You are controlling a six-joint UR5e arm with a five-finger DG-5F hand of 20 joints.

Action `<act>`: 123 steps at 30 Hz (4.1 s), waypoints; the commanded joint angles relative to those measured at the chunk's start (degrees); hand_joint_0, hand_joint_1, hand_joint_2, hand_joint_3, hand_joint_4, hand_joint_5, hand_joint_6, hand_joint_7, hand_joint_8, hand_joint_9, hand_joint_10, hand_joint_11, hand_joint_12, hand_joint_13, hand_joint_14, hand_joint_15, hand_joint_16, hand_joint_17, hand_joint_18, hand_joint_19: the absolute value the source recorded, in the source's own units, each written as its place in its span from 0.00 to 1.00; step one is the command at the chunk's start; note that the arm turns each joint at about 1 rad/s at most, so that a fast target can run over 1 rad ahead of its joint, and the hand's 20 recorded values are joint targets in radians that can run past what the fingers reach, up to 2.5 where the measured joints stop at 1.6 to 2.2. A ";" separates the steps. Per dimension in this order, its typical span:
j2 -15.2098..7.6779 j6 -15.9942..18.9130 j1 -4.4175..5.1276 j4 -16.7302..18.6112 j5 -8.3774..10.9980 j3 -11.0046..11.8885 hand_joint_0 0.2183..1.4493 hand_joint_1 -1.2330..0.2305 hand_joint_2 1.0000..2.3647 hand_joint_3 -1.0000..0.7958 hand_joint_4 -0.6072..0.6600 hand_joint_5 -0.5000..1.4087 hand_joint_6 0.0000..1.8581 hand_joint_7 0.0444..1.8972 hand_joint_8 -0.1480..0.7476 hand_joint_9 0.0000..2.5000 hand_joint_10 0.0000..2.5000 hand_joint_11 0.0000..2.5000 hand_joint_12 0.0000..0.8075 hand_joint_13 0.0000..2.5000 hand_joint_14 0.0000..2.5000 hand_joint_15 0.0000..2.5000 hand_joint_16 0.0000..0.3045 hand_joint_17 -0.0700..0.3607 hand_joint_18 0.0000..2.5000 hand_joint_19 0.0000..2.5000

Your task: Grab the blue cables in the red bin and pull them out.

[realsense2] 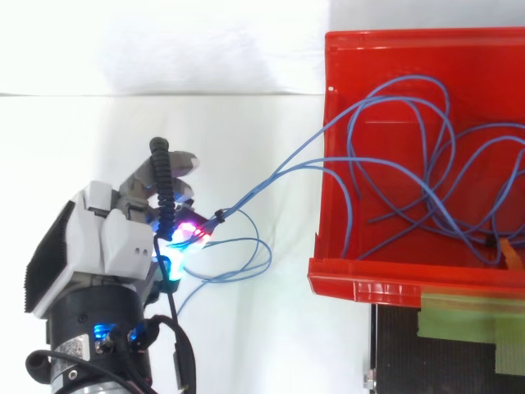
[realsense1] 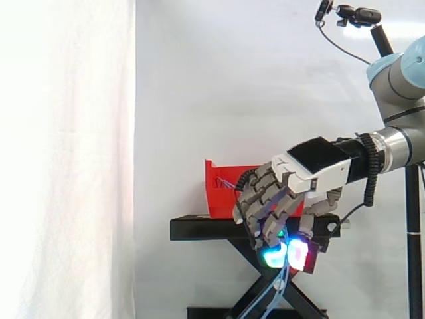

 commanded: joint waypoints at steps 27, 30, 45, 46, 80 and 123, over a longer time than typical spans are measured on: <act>0.00 106.05 3.42 0.81 13.19 0.09 0.59 0.33 0.00 0.00 0.47 0.72 0.24 0.37 0.45 0.32 0.01 0.36 0.42 0.26 0.01 0.22 0.14 0.38 0.25 0.25; 0.00 115.19 4.12 0.99 18.72 0.00 0.59 0.33 0.00 0.00 0.48 0.71 0.25 0.38 0.45 0.32 0.01 0.36 0.42 0.26 0.01 0.22 0.14 0.38 0.25 0.25; 0.00 126.26 5.97 9.60 29.45 0.00 0.59 0.33 0.00 0.00 0.48 0.71 0.24 0.38 0.44 0.31 0.01 0.37 0.42 0.26 0.01 0.22 0.14 0.38 0.25 0.25; 0.00 126.88 6.14 12.32 30.59 0.00 0.59 0.33 0.00 0.00 0.48 0.71 0.24 0.38 0.45 0.31 0.01 0.36 0.42 0.26 0.01 0.22 0.14 0.38 0.25 0.25; -0.09 109.30 6.14 19.97 17.93 -0.70 0.57 0.32 0.00 0.00 0.47 0.71 0.24 0.37 0.44 0.32 0.01 0.37 0.42 0.33 0.01 0.30 0.13 0.37 0.27 0.27; 0.00 116.68 7.46 22.43 19.87 -7.21 0.56 0.30 0.00 0.00 0.43 0.68 0.25 0.35 0.39 0.47 0.02 0.67 0.36 0.47 0.56 0.53 0.13 0.36 0.42 0.46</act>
